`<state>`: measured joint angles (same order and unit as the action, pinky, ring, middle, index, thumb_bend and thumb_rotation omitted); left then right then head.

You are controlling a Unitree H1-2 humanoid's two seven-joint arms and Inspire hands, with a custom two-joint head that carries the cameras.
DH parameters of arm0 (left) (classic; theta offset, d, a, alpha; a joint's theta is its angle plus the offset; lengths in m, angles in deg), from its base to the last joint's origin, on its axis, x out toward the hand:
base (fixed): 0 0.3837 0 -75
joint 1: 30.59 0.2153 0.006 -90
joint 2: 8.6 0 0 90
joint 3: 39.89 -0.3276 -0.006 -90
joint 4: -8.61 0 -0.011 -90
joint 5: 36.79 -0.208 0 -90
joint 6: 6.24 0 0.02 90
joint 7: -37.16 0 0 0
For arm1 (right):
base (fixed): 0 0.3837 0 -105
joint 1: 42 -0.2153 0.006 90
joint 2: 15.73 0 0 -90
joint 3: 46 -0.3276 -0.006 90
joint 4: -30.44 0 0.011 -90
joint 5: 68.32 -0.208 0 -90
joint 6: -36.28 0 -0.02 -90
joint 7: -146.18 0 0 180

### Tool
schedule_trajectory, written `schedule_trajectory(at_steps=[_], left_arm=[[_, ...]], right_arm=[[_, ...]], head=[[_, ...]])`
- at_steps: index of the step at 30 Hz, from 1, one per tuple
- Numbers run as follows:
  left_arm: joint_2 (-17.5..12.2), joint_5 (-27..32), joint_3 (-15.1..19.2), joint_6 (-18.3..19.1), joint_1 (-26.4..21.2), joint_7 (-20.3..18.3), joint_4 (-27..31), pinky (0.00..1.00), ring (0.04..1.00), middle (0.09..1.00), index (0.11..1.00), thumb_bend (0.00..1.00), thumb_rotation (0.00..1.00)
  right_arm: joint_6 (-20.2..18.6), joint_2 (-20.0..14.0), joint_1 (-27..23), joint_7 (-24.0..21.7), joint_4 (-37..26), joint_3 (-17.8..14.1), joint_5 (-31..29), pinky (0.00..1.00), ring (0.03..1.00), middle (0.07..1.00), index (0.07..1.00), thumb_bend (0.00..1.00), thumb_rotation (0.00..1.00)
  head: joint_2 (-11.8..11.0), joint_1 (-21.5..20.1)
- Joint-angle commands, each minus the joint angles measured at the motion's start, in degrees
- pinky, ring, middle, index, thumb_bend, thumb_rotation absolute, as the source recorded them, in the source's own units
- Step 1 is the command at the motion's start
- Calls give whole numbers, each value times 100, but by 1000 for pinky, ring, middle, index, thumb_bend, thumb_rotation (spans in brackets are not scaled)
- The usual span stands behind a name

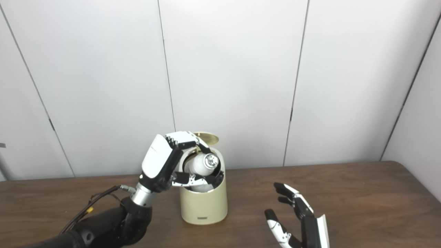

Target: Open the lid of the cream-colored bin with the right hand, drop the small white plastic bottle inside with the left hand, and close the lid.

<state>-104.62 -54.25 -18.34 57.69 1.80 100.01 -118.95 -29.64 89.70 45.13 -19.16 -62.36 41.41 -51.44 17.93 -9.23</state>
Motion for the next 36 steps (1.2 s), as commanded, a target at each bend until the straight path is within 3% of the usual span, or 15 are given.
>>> schedule_trajectory(at_steps=[1, 22, 31, 36], left_arm=[[-23, 47, 47, -86, -439, 178, 15, 489, 545, 500, 412, 493, 0], [266, 249, 28, -86, -553, 82, -682, 480, 544, 501, 411, 493, 0], [463, 763, 884, -86, -256, -759, -743, 456, 536, 500, 413, 495, 0], [539, 809, 1279, -86, -107, -1125, -822, 458, 533, 500, 415, 495, 0]], right_arm=[[46, 64, -13, 4, -215, 37, 23, 715, 781, 774, 715, 225, 496], [-178, 341, -2, -7, -467, 128, 63, 713, 783, 764, 706, 205, 404], [-183, 309, 30, -35, -555, 124, 41, 718, 781, 766, 716, 198, 357], [-195, 276, 41, -58, -562, 120, -9, 714, 784, 770, 713, 204, 387]], head=[[-2, -9], [-36, -197], [44, -191], [72, -135]])
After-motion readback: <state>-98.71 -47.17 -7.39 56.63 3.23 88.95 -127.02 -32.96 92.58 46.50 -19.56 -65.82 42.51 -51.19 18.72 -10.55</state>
